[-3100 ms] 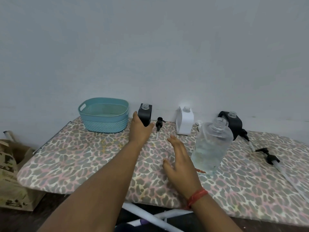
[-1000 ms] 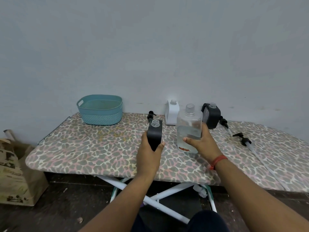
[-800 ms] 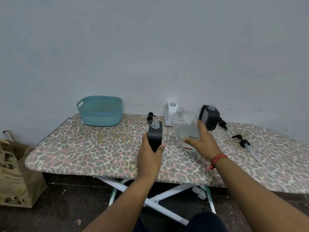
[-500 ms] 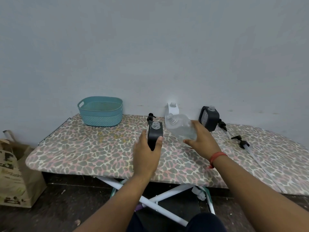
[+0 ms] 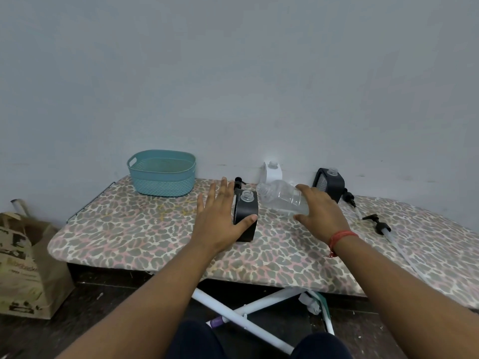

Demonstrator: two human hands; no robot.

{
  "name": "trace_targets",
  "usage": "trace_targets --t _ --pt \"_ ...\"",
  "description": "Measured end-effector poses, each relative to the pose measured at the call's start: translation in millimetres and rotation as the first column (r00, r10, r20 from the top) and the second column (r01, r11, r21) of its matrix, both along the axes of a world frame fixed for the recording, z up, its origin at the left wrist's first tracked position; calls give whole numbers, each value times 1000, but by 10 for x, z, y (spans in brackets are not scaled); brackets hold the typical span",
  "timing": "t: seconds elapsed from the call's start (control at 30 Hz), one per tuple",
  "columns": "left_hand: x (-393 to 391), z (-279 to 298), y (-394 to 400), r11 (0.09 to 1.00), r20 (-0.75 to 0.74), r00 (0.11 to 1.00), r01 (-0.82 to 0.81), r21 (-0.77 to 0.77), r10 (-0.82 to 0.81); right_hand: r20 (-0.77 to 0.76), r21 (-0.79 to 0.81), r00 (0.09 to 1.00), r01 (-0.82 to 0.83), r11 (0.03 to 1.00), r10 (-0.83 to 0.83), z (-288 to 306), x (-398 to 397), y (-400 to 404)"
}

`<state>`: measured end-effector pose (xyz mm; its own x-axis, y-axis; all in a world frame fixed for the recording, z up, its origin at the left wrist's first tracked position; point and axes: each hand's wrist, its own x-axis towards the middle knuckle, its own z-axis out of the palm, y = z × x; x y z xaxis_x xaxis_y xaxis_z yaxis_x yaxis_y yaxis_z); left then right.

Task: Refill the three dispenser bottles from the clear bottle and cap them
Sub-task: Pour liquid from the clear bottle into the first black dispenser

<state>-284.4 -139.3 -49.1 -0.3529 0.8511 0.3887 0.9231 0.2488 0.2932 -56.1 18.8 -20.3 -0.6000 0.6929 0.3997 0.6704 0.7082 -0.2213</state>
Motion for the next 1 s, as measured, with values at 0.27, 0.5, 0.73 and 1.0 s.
trace_targets --t 0.27,0.5,0.73,1.0 --pt "-41 26 46 998 7 1000 -9 -67 10 67 91 998 0 996 -7 128 -28 4" --pt "-103 -39 92 998 -10 1000 -20 -66 19 139 155 990 -6 988 -16 210 -74 -4" --pt "-113 -70 109 998 -36 999 -22 -53 21 160 181 987 -11 983 -19 243 -86 -8" --pt "-92 -69 103 997 -52 998 -33 -67 30 200 204 979 -16 979 -26 311 -73 18"
